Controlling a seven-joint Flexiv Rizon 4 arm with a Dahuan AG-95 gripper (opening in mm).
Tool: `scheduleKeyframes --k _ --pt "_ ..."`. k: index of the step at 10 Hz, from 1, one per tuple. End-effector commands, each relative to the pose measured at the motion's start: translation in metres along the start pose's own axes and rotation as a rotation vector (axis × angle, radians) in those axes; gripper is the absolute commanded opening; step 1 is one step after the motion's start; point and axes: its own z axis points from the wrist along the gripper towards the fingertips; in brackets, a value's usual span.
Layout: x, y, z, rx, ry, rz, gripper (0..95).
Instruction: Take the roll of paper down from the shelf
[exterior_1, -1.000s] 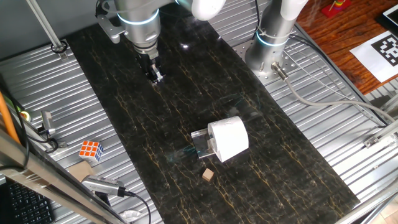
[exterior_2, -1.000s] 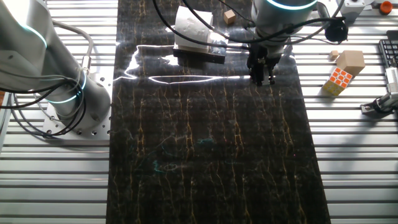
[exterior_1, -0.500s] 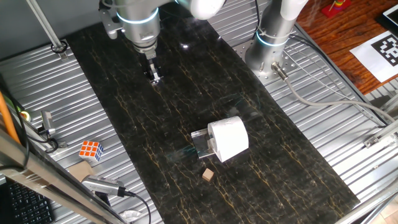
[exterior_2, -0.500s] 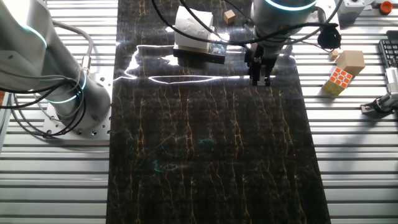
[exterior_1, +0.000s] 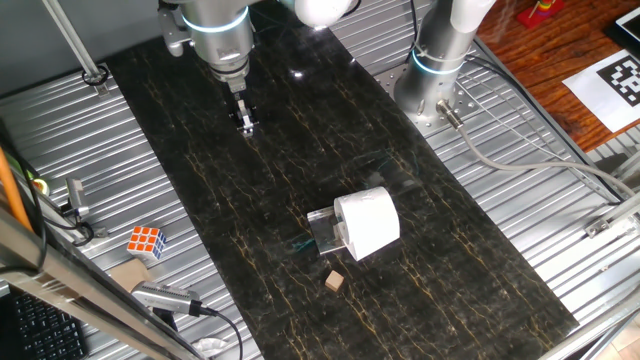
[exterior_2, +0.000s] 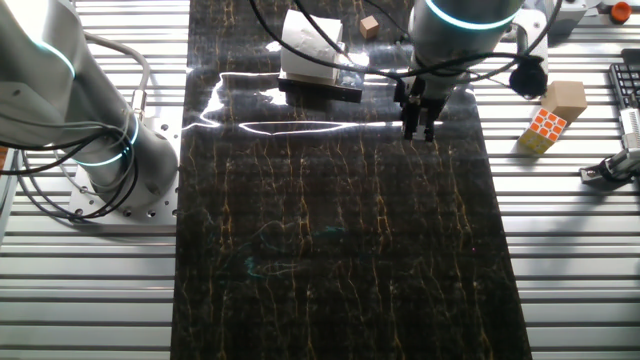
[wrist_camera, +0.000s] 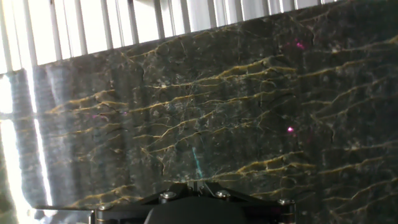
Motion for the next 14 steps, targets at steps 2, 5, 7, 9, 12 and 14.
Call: scheduleKeyframes --k 2,5,7,9,12,14 --pt "-0.0009 -0.0001 0.0005 0.002 0.002 0.03 0.0" --pt "-0.0009 -0.0001 0.0005 0.001 -0.013 0.022 0.0" --pt "-0.0009 -0.0001 0.0005 0.0 -0.014 0.001 0.0" --pt "-0.0009 -0.0001 0.0005 0.001 -0.004 -0.012 0.0" --pt "-0.0009 -0.0001 0.0005 0.001 -0.005 -0.013 0.0" --pt "-0.0009 -0.0001 0.0005 0.0 -0.004 -0.008 0.0"
